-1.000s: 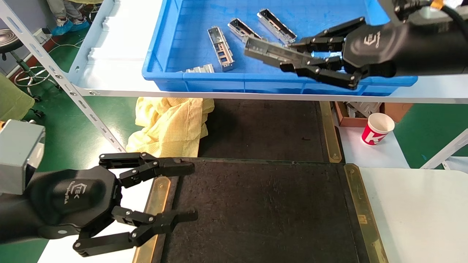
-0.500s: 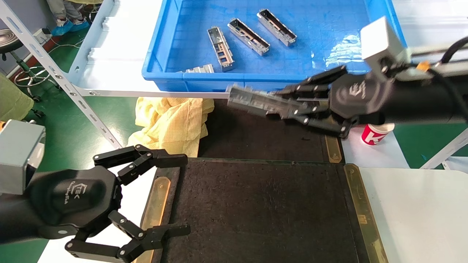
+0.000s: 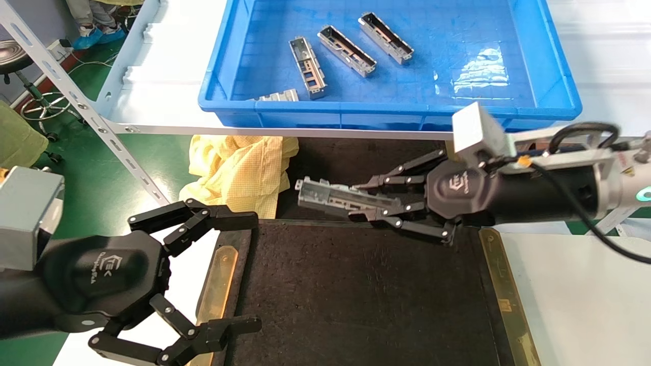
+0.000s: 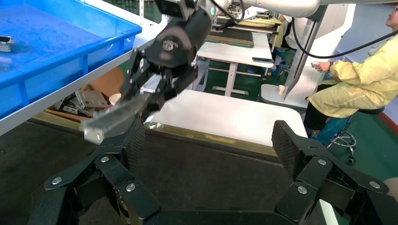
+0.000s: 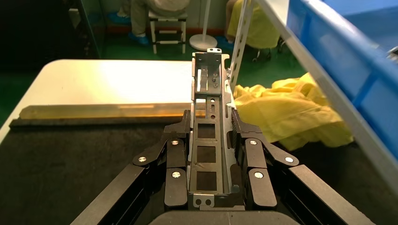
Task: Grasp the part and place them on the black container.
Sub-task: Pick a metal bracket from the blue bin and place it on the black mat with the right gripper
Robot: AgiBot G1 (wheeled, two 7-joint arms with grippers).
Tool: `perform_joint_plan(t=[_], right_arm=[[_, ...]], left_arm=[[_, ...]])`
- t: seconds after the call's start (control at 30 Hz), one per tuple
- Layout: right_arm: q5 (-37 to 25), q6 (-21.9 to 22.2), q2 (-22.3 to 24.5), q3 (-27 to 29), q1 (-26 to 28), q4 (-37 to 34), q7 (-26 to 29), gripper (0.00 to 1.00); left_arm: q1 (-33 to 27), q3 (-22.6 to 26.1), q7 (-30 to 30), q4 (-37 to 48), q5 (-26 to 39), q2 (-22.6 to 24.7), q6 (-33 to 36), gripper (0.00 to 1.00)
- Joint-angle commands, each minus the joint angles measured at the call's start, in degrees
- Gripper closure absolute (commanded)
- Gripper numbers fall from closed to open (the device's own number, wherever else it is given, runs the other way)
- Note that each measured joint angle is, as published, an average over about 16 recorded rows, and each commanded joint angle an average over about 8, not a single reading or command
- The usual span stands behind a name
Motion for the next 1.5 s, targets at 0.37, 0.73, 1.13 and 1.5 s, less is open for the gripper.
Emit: perform_joint_plan(t=[0.37, 0.73, 1.13, 1.5], right_arm=[[-3.3, 2.1, -6.9, -4.8, -2.1, -7.1, -7.9, 1.0], [-6.0, 6.7, -15.8, -6.3, -3.3, -16.2, -15.6, 1.0], [-6.7, 16.1, -22.8, -6.8, -5.0, -20.8, -19.8, 1.0], [-5.2, 29.7, -23.3, -8.5, -10.5, -12.3, -16.6, 1.0]], left_arm=[[0.0, 0.0, 0.0, 0.0, 0.0, 0.0, 0.0, 0.0], [0.0, 0.0, 0.0, 0.0, 0.0, 0.0, 0.0, 0.0], [0.0, 0.0, 0.0, 0.0, 0.0, 0.0, 0.0, 0.0], [0.0, 0.0, 0.0, 0.0, 0.0, 0.0, 0.0, 0.0]])
